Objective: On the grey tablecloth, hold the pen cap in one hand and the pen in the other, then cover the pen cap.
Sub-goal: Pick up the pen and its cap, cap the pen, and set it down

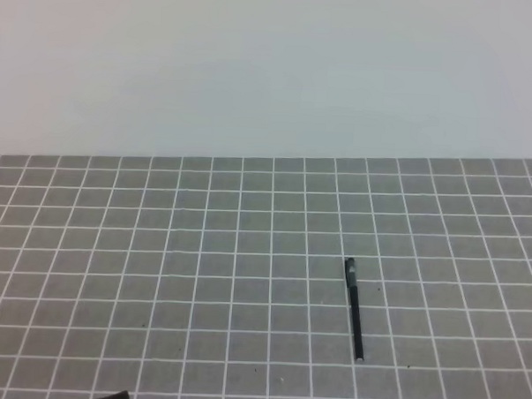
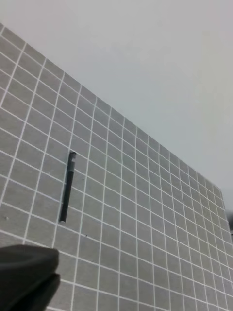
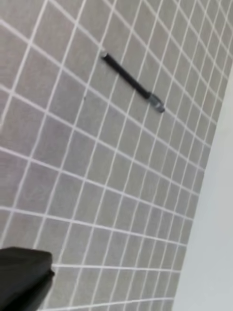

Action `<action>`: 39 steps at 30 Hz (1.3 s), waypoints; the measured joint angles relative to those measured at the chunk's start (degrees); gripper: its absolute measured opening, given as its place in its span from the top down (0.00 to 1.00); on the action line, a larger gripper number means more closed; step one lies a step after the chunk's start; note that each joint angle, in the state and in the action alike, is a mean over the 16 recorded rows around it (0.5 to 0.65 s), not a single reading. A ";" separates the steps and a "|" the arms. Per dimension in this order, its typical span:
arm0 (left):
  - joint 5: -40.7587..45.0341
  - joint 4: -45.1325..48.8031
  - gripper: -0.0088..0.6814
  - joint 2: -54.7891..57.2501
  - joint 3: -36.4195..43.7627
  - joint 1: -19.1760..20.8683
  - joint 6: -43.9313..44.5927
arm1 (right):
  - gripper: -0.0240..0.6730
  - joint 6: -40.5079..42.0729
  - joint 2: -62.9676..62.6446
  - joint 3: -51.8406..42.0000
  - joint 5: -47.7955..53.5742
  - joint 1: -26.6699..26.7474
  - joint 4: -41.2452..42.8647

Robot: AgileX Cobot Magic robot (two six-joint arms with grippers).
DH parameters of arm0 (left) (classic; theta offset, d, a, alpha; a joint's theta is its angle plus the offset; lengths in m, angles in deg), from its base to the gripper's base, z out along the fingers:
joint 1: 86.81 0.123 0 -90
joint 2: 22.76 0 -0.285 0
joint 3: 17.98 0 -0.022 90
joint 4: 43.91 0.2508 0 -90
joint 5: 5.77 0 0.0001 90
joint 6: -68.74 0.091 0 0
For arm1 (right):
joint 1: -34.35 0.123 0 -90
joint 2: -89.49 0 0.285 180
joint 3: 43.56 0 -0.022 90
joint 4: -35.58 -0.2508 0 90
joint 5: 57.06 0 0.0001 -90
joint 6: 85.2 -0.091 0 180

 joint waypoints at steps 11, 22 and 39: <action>0.41 -0.18 0.99 0.03 0.00 0.71 -0.05 | 0.97 -1.36 -3.13 -5.04 -0.16 -1.00 -1.61; 4.43 -0.45 0.99 -3.30 0.00 15.19 -0.05 | 0.97 -11.66 -3.08 -5.06 -0.16 -1.00 7.08; 4.10 1.62 0.99 -11.25 2.87 42.21 -6.04 | 0.97 -26.47 -3.07 -5.06 -0.46 -1.00 18.87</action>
